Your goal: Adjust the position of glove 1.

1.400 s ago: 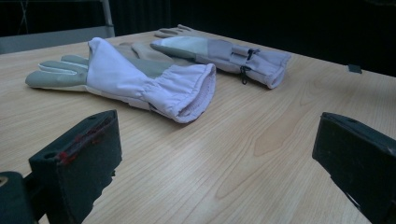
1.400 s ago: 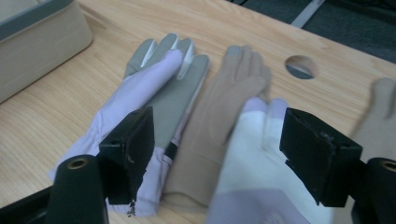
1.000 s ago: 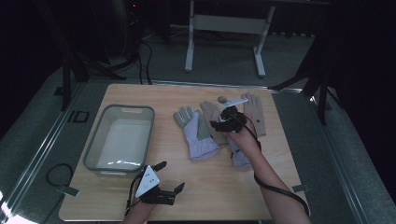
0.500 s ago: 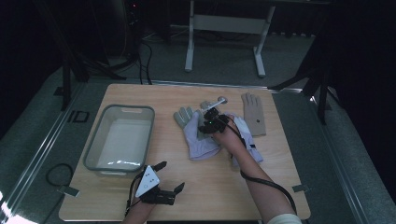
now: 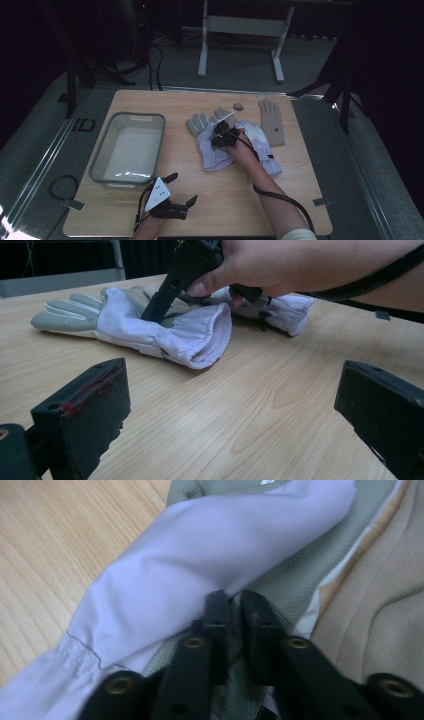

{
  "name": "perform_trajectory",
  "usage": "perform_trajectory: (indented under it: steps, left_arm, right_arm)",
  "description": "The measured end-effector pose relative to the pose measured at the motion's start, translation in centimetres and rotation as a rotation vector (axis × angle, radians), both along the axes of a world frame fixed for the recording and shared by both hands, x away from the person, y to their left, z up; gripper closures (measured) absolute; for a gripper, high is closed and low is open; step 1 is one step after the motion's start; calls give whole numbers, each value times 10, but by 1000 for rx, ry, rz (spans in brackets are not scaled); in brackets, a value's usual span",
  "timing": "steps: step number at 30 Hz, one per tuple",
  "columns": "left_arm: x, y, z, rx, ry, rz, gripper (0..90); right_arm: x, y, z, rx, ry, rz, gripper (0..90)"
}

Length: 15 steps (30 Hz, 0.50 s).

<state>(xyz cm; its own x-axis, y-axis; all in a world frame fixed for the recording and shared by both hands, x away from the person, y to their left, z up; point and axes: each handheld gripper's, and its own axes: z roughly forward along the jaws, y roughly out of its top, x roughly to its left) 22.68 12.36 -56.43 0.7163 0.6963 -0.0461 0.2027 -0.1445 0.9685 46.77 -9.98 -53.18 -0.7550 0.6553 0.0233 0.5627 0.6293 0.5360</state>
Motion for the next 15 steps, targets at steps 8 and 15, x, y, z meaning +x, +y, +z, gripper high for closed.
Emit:
perform_trajectory:
  steps: [8,15]
  left_arm:
    - [1,0,0,-4,8,-2,14]
    - [1,0,0,-1,5,2,14]
  right_arm:
    - [-13,-4,13,130,5,-106,895]
    - [-36,-17,45,268,-21,-170,895]
